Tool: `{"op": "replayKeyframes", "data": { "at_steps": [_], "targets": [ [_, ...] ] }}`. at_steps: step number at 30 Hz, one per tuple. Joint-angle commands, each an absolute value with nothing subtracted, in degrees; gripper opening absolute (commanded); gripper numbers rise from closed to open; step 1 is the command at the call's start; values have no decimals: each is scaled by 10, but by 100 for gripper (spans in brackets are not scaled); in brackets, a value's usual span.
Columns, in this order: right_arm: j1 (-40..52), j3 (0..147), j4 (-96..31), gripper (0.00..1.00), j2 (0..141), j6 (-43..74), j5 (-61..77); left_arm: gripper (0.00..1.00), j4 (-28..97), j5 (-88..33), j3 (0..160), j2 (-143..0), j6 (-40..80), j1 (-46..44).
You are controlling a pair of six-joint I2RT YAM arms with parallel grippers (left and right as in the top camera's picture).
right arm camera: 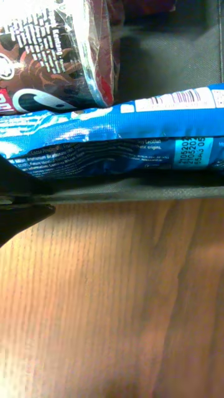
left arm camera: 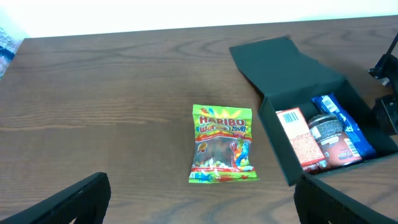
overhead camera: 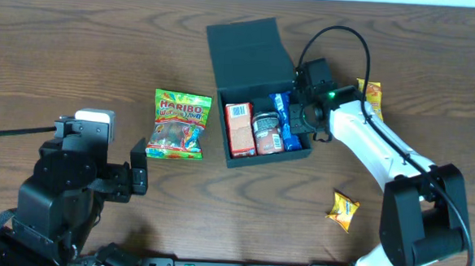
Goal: Pack container
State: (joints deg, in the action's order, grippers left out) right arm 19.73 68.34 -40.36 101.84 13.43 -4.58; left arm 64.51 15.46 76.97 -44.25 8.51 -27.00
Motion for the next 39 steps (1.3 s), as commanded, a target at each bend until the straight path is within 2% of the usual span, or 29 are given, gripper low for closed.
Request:
{"op": "replayKeyframes", "data": {
  "at_steps": [1, 18, 21, 24, 28, 31, 36, 39],
  "targets": [
    [195, 677, -409, 2, 1023, 208, -82, 95, 646, 165, 777, -442, 75, -266],
    [198, 677, -409, 3, 1022, 239, -87, 95, 646, 165, 777, -442, 75, -266],
    [204, 677, -409, 18, 1007, 235, -106, 95, 646, 165, 777, -442, 75, -266],
    [206, 677, -409, 45, 980, 222, -110, 95, 646, 165, 777, -442, 75, -266],
    [205, 677, -410, 52, 926, 198, -118, 95, 646, 165, 777, -442, 75, -266],
    [201, 677, -412, 52, 888, 166, -141, 95, 646, 165, 777, -442, 75, -266],
    [146, 680, -442, 72, 865, 59, -146, 95, 646, 165, 777, -442, 75, -266],
    [84, 683, -450, 75, 869, 59, -146, 95, 646, 165, 777, -442, 75, -266]
  ]
}}
